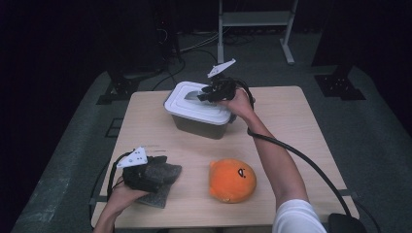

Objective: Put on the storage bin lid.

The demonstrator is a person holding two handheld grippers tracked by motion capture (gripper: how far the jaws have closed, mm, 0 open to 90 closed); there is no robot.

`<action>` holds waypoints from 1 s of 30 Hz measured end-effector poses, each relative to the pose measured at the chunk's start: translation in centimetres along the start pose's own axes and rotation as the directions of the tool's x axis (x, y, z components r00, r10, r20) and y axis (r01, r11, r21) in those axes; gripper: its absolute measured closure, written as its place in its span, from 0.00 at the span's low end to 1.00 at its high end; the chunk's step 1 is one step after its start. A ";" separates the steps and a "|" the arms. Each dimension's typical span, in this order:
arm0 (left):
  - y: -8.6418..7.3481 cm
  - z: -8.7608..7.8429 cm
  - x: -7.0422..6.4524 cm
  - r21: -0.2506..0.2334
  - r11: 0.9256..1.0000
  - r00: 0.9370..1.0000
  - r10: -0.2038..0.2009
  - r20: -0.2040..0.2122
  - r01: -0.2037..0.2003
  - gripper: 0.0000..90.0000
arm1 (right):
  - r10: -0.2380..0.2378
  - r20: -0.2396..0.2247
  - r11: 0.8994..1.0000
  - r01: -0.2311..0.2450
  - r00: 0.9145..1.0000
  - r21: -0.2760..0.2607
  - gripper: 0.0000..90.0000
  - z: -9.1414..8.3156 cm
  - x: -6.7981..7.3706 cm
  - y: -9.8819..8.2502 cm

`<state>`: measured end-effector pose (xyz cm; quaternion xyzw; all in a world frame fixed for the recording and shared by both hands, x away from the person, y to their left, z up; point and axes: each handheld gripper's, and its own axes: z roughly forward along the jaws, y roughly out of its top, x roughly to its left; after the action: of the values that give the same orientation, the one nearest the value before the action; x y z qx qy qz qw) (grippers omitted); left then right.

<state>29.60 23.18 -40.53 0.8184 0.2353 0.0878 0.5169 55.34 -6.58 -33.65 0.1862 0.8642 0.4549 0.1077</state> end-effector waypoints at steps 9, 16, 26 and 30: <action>0.0 -0.1 -0.1 0.000 1.000 1.000 -0.002 0.001 0.002 0.19 | -0.052 -0.012 0.998 0.053 0.999 0.030 0.73 -0.1 0.4 -0.1; -0.1 -0.3 -0.1 -0.003 1.000 1.000 -0.002 -0.006 0.002 0.19 | -0.072 -0.030 0.996 0.073 0.997 0.048 0.73 -1.0 0.9 -0.6; 0.1 -0.2 -0.3 -0.008 1.000 1.000 0.002 -0.008 -0.002 0.19 | -0.088 -0.077 0.994 0.092 0.993 0.052 0.73 -4.2 1.6 -2.7; 0.1 -0.1 -0.3 -0.008 1.000 1.000 0.001 -0.004 -0.001 0.19 | -0.090 -0.090 0.994 0.095 0.992 0.053 0.73 -5.4 2.0 -3.5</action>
<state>29.32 23.02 -40.36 0.8163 0.2356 0.0908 0.5196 50.82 -11.60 -33.51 0.1289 0.8883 0.4324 0.0851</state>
